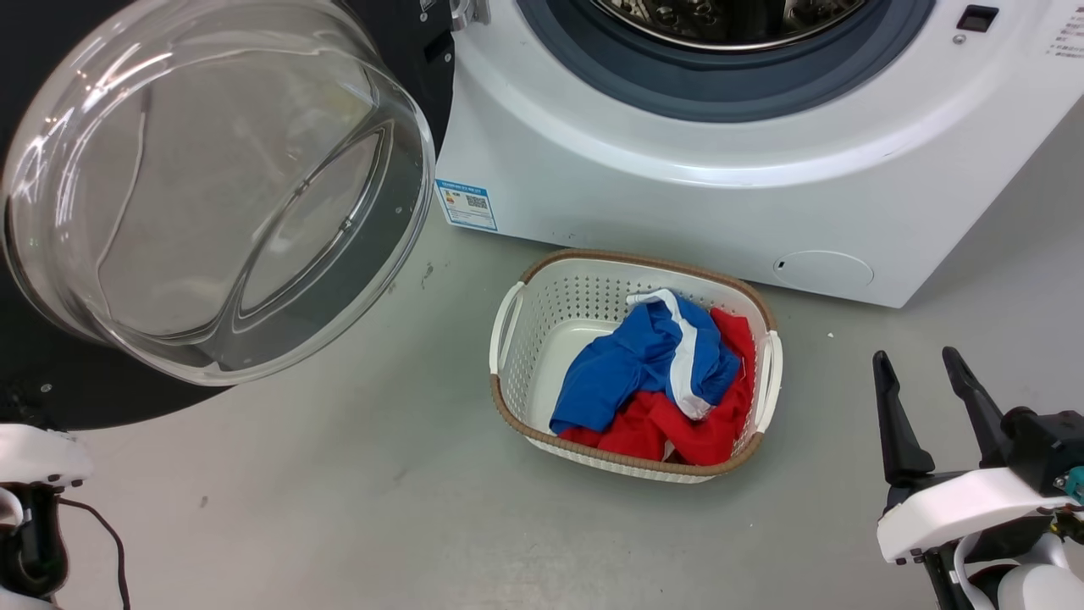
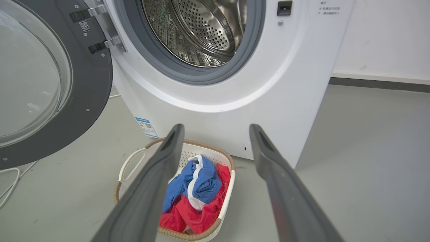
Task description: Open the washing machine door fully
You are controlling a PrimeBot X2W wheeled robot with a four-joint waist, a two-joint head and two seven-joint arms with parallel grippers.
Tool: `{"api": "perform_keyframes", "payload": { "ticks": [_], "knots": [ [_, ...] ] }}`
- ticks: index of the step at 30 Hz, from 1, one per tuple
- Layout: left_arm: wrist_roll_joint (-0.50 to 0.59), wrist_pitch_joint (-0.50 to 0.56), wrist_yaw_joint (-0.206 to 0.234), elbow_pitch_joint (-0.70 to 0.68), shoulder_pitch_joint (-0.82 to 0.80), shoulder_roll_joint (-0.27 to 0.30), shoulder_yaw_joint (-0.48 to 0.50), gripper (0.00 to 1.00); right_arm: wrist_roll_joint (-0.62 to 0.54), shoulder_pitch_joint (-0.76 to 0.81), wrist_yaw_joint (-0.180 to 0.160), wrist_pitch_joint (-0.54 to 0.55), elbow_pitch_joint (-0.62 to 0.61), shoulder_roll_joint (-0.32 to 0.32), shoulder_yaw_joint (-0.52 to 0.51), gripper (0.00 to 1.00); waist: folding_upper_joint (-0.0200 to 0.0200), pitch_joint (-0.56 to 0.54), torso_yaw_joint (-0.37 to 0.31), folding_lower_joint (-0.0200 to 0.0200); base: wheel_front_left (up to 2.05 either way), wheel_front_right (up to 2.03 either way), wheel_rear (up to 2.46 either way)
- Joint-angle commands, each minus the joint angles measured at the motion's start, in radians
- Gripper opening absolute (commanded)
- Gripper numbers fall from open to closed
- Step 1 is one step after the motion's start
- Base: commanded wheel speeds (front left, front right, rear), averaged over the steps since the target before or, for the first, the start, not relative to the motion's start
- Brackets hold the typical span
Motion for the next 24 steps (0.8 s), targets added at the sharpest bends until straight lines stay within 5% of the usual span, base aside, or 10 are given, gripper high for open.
{"api": "perform_keyframes", "payload": {
  "ticks": [1, 11, 24],
  "knots": [
    [0.01, -0.002, -0.001, 0.004, -0.006, -0.001, 0.013, 0.0, 0.004, -0.007, 0.0, -0.007, 0.005, -0.001, 0.001, 1.0, 0.0, -0.008, -0.001, -0.0001, 0.0, 0.0, 0.0],
    [0.108, -0.002, -0.014, -0.13, 0.126, -0.136, 0.02, 0.0, 0.007, 0.03, 0.0, -0.037, 0.055, 0.018, -0.003, 1.0, 0.0, -0.11, 0.007, -0.0001, 0.0, 0.0, 0.0],
    [0.172, 0.048, -0.001, -0.352, 0.423, -0.279, -0.107, 0.0, -0.002, 0.106, 0.0, -0.048, 0.088, 0.033, 0.002, 1.0, 0.0, -0.262, -0.018, -0.0001, 0.0, 0.0, 0.0]
  ]
}}
